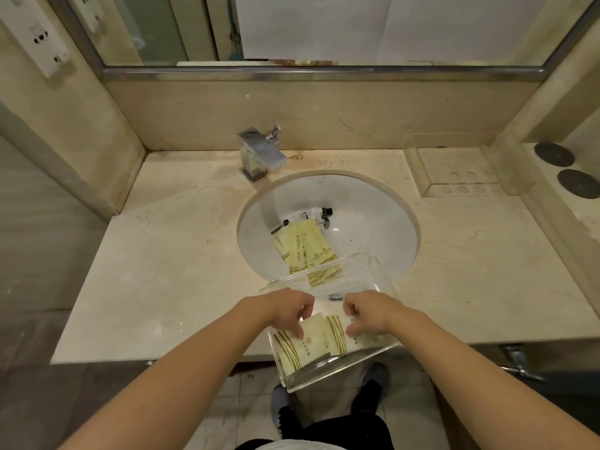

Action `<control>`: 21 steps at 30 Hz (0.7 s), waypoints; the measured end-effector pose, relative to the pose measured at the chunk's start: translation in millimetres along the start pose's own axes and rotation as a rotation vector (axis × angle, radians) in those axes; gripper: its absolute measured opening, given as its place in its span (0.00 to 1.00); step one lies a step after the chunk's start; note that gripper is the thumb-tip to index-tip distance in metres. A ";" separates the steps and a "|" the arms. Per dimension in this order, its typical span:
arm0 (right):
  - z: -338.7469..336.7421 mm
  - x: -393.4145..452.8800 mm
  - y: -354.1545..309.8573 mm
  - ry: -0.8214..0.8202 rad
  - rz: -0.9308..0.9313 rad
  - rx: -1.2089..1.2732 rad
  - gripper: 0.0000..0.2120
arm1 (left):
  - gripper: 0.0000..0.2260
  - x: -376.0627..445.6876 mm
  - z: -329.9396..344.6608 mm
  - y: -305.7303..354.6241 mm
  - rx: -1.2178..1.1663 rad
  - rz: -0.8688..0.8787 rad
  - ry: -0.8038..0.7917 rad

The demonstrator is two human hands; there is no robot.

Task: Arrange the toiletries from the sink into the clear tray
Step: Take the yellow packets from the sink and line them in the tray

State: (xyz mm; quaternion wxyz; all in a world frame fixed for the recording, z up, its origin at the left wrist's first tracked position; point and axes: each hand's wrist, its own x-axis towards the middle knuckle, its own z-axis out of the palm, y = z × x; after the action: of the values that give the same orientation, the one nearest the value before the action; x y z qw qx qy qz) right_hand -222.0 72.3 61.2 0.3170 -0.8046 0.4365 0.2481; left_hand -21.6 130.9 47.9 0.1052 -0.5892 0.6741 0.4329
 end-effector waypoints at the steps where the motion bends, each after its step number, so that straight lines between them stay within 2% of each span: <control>1: 0.3 -0.8 -1.3 -0.006 -0.005 0.013 0.12 | 0.12 -0.5 -2.7 -2.1 -0.001 0.014 0.002; 9: 8.8 -3.6 -28.1 -0.160 0.050 0.095 0.12 | 0.06 -1.7 -11.9 -14.4 0.146 0.010 0.101; 13: 6.5 -3.7 -36.3 -0.238 0.059 0.091 0.15 | 0.08 -2.5 -2.9 -14.7 0.211 0.039 0.127; 17: -5.2 1.6 -33.7 -0.157 0.051 -0.037 0.12 | 0.07 -6.7 1.9 -14.2 0.172 0.079 0.105; 19: -11.5 4.3 -31.9 -0.115 0.045 -0.079 0.08 | 0.10 -8.7 1.1 -13.5 0.124 0.085 0.069; 21: -14.9 4.9 -31.5 -0.107 0.040 -0.127 0.09 | 0.13 -9.9 2.1 -12.6 0.097 0.079 0.050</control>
State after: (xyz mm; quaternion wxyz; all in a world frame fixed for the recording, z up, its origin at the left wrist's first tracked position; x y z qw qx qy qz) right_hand -190.7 71.9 77.2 0.2833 -0.7998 0.4182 0.3244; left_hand -8.4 140.2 47.3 0.0996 -0.5671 0.7193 0.3886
